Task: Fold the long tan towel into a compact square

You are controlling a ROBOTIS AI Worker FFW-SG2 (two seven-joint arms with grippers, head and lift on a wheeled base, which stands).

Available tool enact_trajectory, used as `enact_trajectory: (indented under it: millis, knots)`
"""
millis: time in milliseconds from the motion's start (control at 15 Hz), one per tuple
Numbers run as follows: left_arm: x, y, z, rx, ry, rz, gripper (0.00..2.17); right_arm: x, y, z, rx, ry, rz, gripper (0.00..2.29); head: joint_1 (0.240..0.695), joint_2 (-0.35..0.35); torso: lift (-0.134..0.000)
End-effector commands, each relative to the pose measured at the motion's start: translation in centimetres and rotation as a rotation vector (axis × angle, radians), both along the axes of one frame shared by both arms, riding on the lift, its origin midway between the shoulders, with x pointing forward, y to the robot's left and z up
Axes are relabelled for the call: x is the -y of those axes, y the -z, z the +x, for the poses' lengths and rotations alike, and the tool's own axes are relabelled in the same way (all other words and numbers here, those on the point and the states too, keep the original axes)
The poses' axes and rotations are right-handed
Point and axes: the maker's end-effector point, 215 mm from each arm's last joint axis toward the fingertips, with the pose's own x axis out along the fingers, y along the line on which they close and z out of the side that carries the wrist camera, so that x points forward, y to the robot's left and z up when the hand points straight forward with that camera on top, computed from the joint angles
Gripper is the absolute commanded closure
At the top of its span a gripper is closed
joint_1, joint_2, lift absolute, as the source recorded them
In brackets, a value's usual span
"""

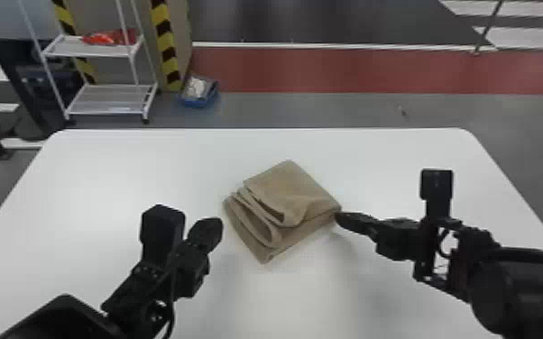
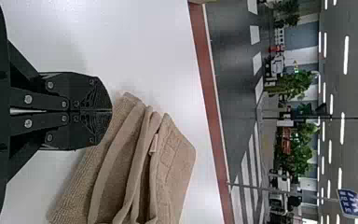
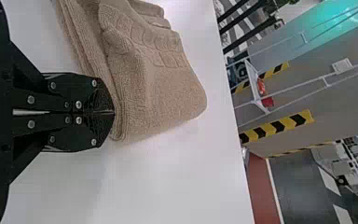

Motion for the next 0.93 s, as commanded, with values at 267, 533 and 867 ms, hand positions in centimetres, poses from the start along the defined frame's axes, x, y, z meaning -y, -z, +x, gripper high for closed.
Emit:
enact_trajectory:
  millis: [267,533,867]
  knots:
    - [-0.3,-0.3,4.2,0.071,0.051,-0.037,1.91,10.8,-5.9,-8.6,0.087,0.134,0.307,2.25,0.695,-0.088,-0.123]
    - [-0.8,-1.0,7.7,0.109,0.113,-0.109,1.91,13.6,-8.3,-15.1,0.118,0.168,0.366,2.25,0.695,-0.179,-0.123]
    - [-0.1,0.8,8.5,0.046,0.25,-0.155,1.91,11.4,-10.8,-20.7,0.169,0.131,0.465,2.25,0.695,-0.193,-0.123]
